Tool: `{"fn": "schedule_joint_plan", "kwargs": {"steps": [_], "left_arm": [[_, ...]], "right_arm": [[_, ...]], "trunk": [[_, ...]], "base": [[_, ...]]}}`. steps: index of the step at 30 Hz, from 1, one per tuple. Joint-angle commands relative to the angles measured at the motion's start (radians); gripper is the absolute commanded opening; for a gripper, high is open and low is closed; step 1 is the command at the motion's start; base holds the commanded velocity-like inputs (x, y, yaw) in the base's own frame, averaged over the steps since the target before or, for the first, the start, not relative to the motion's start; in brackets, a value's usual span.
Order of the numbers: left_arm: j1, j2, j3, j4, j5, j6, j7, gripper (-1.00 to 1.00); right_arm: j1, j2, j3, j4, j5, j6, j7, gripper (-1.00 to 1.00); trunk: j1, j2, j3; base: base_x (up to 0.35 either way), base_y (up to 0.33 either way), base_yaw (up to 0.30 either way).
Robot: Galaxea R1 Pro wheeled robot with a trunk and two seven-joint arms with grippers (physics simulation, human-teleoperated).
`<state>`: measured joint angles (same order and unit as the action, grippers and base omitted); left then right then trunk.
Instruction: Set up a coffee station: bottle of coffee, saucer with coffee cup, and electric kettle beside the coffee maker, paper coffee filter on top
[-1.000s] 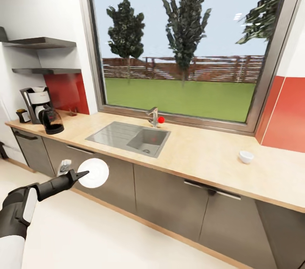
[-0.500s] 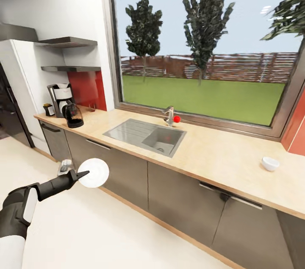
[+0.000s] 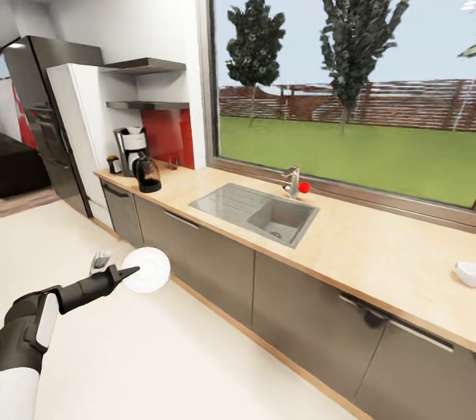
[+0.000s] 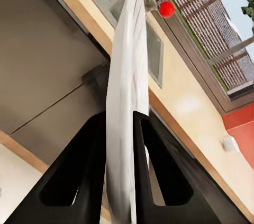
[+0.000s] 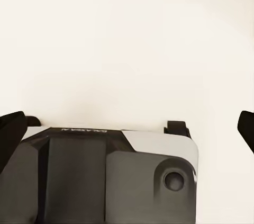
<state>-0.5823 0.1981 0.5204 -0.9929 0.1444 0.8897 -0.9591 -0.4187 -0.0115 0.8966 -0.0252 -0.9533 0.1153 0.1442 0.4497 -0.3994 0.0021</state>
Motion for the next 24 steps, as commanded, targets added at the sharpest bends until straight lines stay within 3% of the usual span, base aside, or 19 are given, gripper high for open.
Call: {"fn": "schedule_joint_plan", "kwargs": {"steps": [1, 24], "left_arm": [[-0.001, 0.0, 0.001, 0.0, 0.0, 0.003, -0.001, -1.0], [-0.001, 0.0, 0.001, 0.002, -0.002, 0.003, -0.001, -1.0]], "right_arm": [[0.0, -0.001, 0.008, -0.001, -0.01, 0.004, 0.002, 1.0], [0.0, -0.001, 0.008, -0.001, -0.01, 0.004, 0.002, 1.0]], "trunk": [[0.0, -0.001, -0.001], [0.0, -0.001, -0.011]], "base": [[0.0, 0.0, 0.275], [0.0, 0.0, 0.275]]}}
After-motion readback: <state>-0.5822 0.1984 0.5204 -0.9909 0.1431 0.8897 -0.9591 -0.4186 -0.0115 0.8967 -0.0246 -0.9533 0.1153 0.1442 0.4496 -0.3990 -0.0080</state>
